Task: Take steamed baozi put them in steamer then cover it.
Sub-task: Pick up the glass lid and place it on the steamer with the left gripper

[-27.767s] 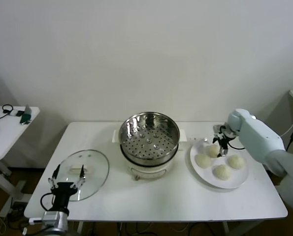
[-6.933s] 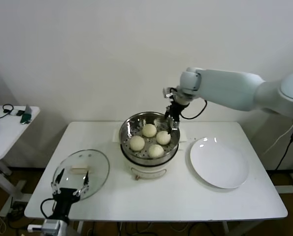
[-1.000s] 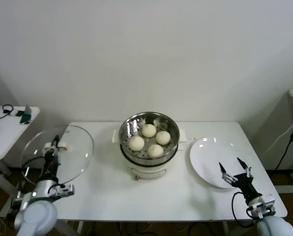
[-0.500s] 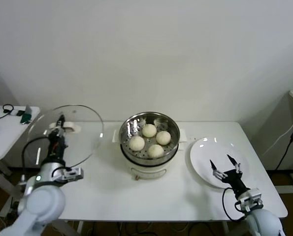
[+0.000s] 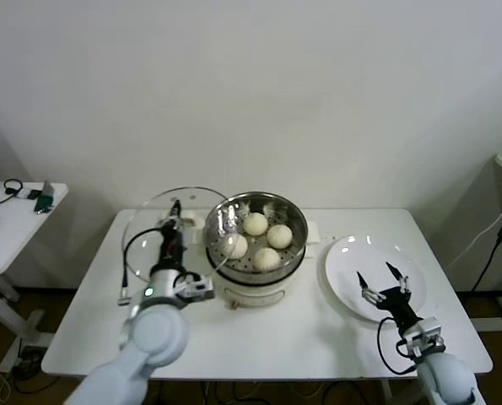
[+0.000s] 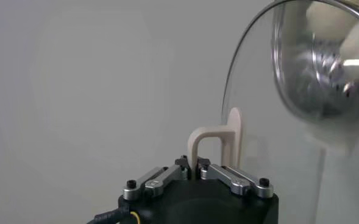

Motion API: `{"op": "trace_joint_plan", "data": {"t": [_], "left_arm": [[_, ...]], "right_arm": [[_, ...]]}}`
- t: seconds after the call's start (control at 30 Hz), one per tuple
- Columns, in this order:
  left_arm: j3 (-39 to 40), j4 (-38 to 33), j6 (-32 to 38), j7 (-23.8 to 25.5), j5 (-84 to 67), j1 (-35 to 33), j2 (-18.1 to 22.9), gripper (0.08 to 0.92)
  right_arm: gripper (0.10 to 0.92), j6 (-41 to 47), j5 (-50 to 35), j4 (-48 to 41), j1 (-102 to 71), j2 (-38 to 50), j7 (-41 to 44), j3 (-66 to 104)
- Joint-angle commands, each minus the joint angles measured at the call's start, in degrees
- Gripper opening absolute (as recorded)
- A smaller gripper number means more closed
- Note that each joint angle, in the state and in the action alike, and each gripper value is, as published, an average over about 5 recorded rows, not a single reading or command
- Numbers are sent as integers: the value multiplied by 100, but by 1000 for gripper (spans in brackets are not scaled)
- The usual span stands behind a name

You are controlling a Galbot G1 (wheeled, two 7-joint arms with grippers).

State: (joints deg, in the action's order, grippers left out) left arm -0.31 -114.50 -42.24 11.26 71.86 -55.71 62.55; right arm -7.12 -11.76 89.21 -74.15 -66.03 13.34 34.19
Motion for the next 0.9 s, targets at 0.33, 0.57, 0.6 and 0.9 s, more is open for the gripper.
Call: {"op": "trace_joint_plan", "data": {"t": [0.33,0.57,0.6,0.9], "left_arm": [[1080,1752,-276,355,774,1346,1855,151],[1088,2189,-276,209,721,1447,2138,151],[1087,2243,-276,172,711,1458,2156,151],[1150,2648,-276,61,648,1495,2212,151]], "right_arm": [[823,-16,97,-59,16,-79,-15,59],[823,-53,109,-63,-65,-102,-12,133],[823,-56,108,-63,-72,-100,-11,141],[823,-83,106,-86,-87,-118,-7,174]]}}
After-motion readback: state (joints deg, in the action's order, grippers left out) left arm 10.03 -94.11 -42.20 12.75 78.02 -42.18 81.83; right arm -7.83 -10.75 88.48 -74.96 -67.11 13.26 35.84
